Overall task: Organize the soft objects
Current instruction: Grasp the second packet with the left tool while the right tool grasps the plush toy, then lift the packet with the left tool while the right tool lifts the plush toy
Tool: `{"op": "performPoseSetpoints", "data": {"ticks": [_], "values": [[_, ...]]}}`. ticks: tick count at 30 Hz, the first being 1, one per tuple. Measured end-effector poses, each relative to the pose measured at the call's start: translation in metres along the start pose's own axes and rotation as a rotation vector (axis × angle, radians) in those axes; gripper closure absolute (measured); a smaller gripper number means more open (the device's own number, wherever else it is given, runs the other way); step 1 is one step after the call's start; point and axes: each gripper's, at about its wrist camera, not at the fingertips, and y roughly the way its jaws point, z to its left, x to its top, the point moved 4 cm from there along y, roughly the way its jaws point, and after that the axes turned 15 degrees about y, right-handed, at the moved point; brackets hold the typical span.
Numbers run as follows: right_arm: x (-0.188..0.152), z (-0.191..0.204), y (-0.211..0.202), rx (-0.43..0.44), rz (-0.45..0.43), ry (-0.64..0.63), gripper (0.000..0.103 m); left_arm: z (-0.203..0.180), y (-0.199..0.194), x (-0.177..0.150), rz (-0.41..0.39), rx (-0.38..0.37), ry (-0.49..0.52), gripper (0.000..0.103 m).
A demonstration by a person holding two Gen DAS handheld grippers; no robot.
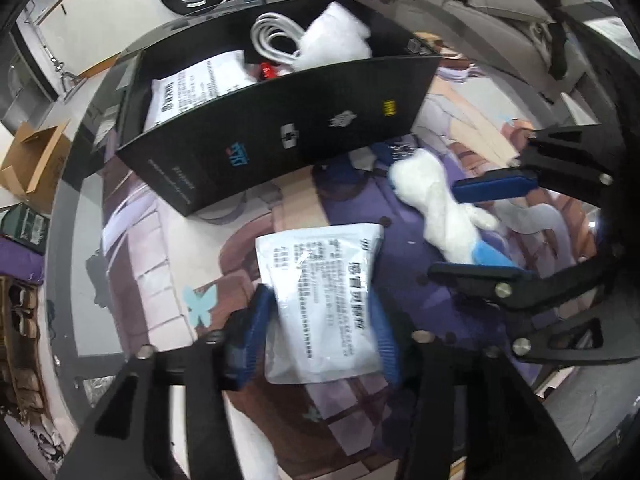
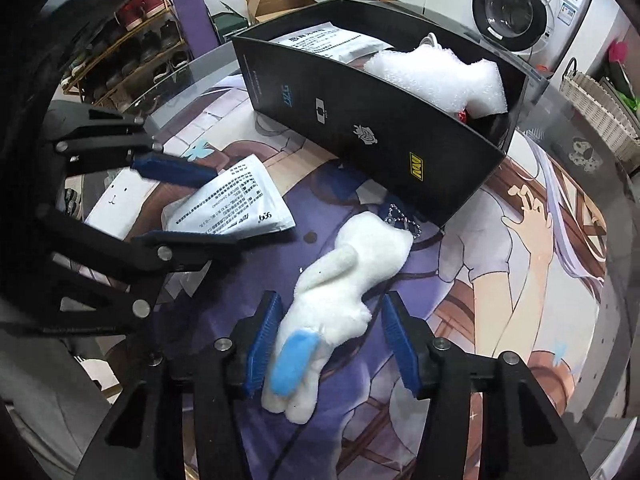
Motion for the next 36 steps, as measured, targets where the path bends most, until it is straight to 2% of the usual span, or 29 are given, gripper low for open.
{"op": "performPoseSetpoints", "data": {"ticks": [1, 2, 4, 5, 6, 9, 10, 15, 23, 27, 30, 32, 35, 36], "values": [[0.0, 0.001, 0.0, 0.0, -0.008, -0.007, 0.059, 0.0, 0.004, 0.0, 0.024, 0.017, -0.004, 0.03], [-0.005, -0.001, -0.002, 0.005, -0.012, -0.01, 0.061, 0.002, 0.004, 0.0, 0.022, 0.023, -0.01, 0.026], [-0.008, 0.002, -0.004, 0.017, -0.015, -0.011, 0.063, 0.003, 0.006, -0.001, 0.01, -0.008, -0.018, 0.03], [-0.009, 0.002, -0.004, 0.021, -0.016, -0.011, 0.064, 0.005, 0.005, -0.002, -0.015, -0.003, -0.021, 0.038], [-0.009, 0.003, -0.004, 0.028, -0.018, -0.012, 0.064, 0.005, 0.002, -0.001, -0.033, 0.006, -0.019, 0.052], [-0.01, 0.009, -0.002, 0.027, -0.029, -0.016, 0.065, 0.009, 0.0, 0.0, -0.037, -0.009, -0.021, 0.069], [-0.009, 0.009, -0.003, 0.03, -0.03, -0.009, 0.065, 0.011, -0.001, -0.001, -0.039, -0.019, -0.034, 0.071], [-0.008, 0.008, -0.008, 0.033, -0.043, 0.001, 0.065, 0.014, -0.007, 0.0, -0.055, -0.05, -0.052, 0.075], [-0.002, 0.004, -0.029, 0.061, -0.115, 0.007, 0.065, 0.01, -0.039, 0.01, -0.158, -0.004, -0.007, 0.075], [0.003, 0.01, -0.058, 0.063, -0.241, -0.011, 0.065, 0.022, -0.067, 0.011, -0.257, 0.019, -0.048, 0.075], [0.007, 0.015, -0.087, 0.054, -0.367, -0.027, 0.065, 0.03, -0.095, 0.014, -0.367, 0.092, -0.053, 0.075], [0.007, 0.018, -0.109, 0.049, -0.466, -0.037, 0.065, 0.033, -0.118, 0.015, -0.469, 0.155, -0.046, 0.075], [0.006, 0.027, -0.146, 0.047, -0.654, -0.066, 0.065, 0.032, -0.143, 0.012, -0.595, 0.243, -0.017, 0.074], [0.006, 0.028, -0.154, 0.048, -0.692, -0.069, 0.065, 0.032, -0.151, 0.011, -0.636, 0.28, -0.013, 0.074]]}}
